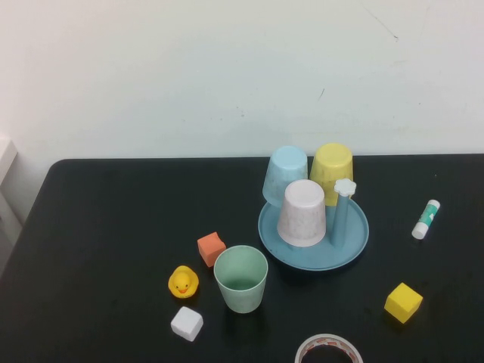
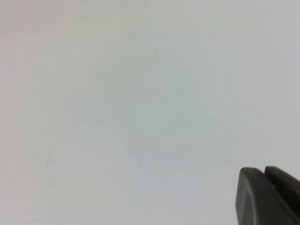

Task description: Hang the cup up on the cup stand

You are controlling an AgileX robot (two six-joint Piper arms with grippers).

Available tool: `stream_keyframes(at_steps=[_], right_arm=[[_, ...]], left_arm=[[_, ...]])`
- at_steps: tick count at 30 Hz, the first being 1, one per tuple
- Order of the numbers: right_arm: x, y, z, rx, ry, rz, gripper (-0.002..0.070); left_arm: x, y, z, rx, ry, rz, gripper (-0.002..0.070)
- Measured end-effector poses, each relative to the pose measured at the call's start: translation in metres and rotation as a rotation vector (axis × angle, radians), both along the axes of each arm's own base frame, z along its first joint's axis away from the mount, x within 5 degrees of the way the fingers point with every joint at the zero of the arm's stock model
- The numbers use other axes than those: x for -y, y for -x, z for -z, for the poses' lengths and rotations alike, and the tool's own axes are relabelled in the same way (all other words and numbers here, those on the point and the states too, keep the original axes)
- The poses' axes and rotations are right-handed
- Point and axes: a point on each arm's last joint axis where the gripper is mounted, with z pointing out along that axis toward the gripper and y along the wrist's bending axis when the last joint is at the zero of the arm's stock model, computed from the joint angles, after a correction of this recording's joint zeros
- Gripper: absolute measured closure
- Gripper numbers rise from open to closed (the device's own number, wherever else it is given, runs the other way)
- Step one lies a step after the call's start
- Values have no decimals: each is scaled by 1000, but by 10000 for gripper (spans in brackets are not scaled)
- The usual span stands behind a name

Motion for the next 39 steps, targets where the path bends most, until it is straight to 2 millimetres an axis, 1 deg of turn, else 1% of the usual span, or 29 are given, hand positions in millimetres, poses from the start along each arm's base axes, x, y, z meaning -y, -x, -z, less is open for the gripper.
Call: stream_keyframes(at_steps=[3,4,6,8,11,14,16,19,22,24,25,27,29,31,33,36,39], right_arm=[[0,1,-3,36,-21,-5,678],[0,1,-7,85,-103,-20,678],[0,2,-11,137,-208,-42,678],[1,3,-14,174,-273,-54,678],[1,5,-18,221,-319,-64,678],[2,7,-25,303,-323,-74,678],[2,9,-29,352,-306,-76,678],[2,11,-39,334,-274,-66,678],[0,15,-60,257,-230,-53,678],[0,19,-74,212,-167,-37,678],[-1,19,-79,196,-141,-31,678],[-1,14,-86,103,-49,-11,678],[-1,4,-85,-19,-2,-5,678],[-1,-6,-78,-151,15,-8,678],[0,-19,-68,-293,18,-14,678],[0,-34,-51,-493,-8,-28,678],[-3,-47,-36,-688,-74,-56,678]], left_arm=[[0,3,-3,47,4,-1,676],[0,3,-4,60,5,-2,676],[0,4,-5,63,14,8,676],[0,4,-5,69,20,14,676],[0,5,-7,93,25,16,676],[0,6,-8,95,25,16,676],[0,5,-14,50,21,17,676],[0,8,-38,-50,16,17,676],[-1,13,-66,-135,30,30,676],[0,12,-82,-217,20,36,676],[1,9,-89,-263,13,38,676],[2,1,-95,-389,-7,39,676],[3,-10,-92,-524,-32,34,676],[4,-20,-84,-654,-54,29,676],[5,-29,-73,-781,-68,29,676],[5,-39,-63,-907,-98,15,676],[5,-47,-51,-985,-128,4,676]])
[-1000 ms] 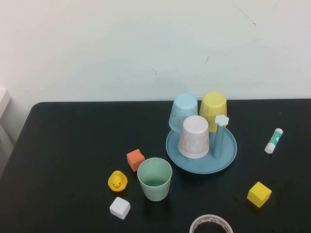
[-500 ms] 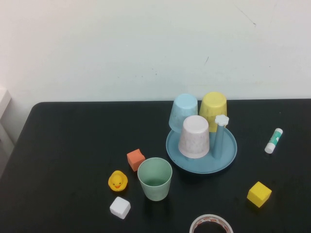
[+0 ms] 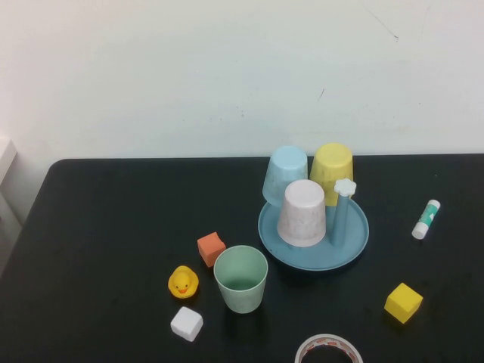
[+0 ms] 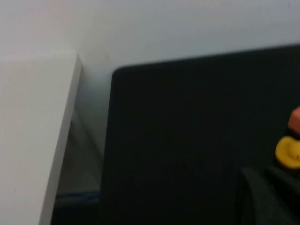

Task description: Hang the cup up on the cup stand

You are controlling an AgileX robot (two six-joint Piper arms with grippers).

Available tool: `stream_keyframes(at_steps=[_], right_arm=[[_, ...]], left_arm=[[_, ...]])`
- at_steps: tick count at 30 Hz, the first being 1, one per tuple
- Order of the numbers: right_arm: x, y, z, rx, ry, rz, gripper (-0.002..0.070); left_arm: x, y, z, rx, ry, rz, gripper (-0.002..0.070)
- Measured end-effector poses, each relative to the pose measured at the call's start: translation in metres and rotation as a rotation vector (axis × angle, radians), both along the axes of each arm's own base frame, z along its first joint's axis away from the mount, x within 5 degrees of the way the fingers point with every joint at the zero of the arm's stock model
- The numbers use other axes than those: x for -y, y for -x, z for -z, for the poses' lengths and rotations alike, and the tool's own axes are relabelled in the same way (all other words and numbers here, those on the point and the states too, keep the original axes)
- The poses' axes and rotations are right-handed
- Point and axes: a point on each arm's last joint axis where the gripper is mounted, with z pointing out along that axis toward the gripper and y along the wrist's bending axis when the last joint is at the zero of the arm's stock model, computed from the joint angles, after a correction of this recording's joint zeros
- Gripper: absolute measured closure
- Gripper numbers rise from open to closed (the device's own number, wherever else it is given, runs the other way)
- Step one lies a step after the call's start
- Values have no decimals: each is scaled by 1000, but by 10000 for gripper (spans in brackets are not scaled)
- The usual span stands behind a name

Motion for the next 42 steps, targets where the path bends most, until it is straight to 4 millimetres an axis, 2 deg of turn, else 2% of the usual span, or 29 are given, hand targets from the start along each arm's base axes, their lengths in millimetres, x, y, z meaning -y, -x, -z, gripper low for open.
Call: stream_keyframes(at_steps=[6,11,14,17,22,25,27,31,34,38,42], right_arm=[[-17,-26,9,-301,-170,-143,678],[-33,-64,11,-364,-365,-247,676],[-44,-88,15,-361,-400,-334,665],[-67,-112,19,-360,-429,-420,653],[-123,-148,36,-402,-397,-544,633],[-164,-168,45,-395,-329,-601,572],[-188,-180,53,-392,-295,-628,493],[-220,-199,69,-405,-282,-661,325],[-232,-213,77,-410,-304,-641,277],[-238,-229,92,-413,-299,-602,262],[-243,-236,112,-451,-295,-596,260]], left_arm=[[1,-7,27,-99,-13,3,676],[1,-9,32,-78,1,-2,676],[1,-10,31,-57,12,-5,676],[1,-10,31,-51,27,-5,676],[3,-10,31,-50,57,-3,676],[3,-10,31,-50,57,-3,676],[3,-10,31,-50,57,-3,676],[3,-10,31,-50,57,-3,676],[3,-10,31,-50,57,-3,676],[3,-10,30,-49,60,-3,676],[3,-10,30,-49,68,-3,676]])
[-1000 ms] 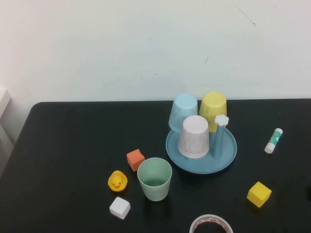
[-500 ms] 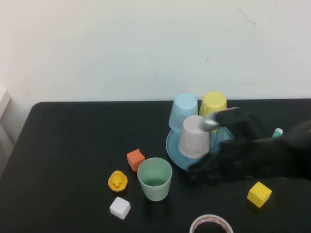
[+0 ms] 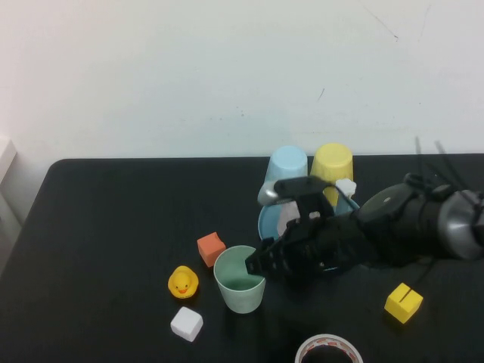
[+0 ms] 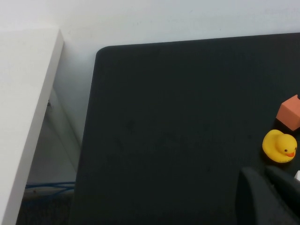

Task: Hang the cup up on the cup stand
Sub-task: Pick up the cup from the table

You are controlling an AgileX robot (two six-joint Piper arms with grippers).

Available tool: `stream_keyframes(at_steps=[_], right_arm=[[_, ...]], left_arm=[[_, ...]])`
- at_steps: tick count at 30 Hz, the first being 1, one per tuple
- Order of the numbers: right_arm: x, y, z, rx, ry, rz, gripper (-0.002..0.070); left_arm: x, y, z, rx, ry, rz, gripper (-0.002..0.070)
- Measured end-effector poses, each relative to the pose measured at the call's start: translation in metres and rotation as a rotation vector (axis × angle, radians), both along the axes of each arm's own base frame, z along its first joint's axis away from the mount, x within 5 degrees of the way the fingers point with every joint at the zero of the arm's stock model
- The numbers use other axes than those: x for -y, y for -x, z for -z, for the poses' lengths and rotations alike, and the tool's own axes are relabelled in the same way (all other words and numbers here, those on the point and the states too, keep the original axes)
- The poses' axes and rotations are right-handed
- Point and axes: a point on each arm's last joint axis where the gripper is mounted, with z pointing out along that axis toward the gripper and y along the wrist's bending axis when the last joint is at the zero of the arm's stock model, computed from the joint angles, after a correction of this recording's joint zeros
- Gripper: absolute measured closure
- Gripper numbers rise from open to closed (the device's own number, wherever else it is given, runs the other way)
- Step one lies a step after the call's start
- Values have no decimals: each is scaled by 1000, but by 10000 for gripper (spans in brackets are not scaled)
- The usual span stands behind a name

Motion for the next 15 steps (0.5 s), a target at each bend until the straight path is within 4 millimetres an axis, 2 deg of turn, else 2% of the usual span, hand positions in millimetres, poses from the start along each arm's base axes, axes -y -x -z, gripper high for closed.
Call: stream_keyframes(at_steps=[9,11,15], right_arm=[[-2,-1,34,-72,35,5,272],[-2,-1,37,-79,37,3,307],[-2,0,39,-89,37,-2,446]], left_arm=[[1,0,0,-1,18,0,676],[1,0,0,-2,23,1,676],[1,0,0,-2,23,1,676]])
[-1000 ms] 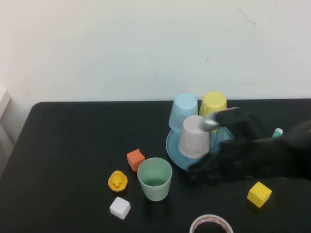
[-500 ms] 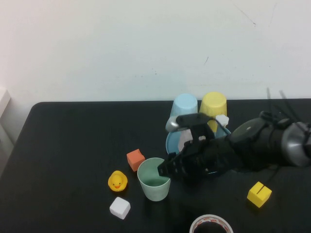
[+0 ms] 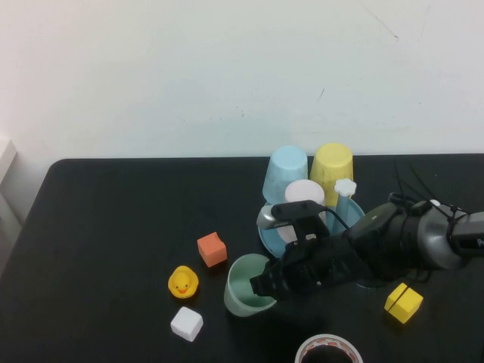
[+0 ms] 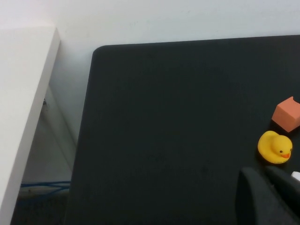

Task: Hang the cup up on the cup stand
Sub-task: Pick up the cup from the table, then adjust the cup with two arms

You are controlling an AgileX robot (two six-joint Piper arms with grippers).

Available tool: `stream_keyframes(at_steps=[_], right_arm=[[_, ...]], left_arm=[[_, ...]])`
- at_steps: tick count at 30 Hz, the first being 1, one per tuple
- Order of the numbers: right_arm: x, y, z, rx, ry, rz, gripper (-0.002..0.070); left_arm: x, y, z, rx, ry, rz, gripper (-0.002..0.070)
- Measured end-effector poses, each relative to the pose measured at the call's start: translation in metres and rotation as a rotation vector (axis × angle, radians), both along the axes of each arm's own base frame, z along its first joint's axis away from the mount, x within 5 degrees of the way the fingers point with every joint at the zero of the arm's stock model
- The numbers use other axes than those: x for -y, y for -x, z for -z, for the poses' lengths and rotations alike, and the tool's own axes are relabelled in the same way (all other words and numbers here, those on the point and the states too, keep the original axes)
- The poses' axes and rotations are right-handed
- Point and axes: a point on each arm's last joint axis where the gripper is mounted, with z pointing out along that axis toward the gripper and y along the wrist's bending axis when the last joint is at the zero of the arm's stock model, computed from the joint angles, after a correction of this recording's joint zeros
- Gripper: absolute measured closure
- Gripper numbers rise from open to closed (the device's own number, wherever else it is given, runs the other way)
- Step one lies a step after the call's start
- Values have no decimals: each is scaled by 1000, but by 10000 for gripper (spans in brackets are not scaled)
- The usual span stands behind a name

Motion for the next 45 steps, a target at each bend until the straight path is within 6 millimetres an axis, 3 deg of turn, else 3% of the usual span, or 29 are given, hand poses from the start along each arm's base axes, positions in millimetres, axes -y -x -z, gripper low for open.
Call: stream_keyframes(at_steps=[5,11,16,18,20,24,27,31,33,45], right_arm=[[-2,3,0,0,-7,-56,630],[-5,8,-4,31,-13,-174,648],[-8,13,-43,165,-51,-322,648],[-8,15,-65,227,-72,-356,649],[-7,19,-93,295,-97,-370,649],[-2,29,-143,443,-147,-398,649],[0,37,-174,569,-206,-429,649],[-1,47,-206,707,-332,-458,649],[-2,52,-214,771,-363,-516,649],[-36,87,-225,984,-388,-789,650]], left_arm=[[-1,0,0,3,-16,-1,676],[-1,-4,-10,113,-2,-8,676],[1,-7,-25,262,224,-45,645],[2,-7,-29,290,353,-70,574],[2,-7,-31,288,518,-99,452],[6,-8,-32,202,990,-172,112],[11,-11,-32,90,1328,-211,20],[21,-14,-32,-75,1636,-197,-11],[26,-15,-33,-136,1706,-171,-15],[38,-10,-35,-249,1706,-33,-17]])
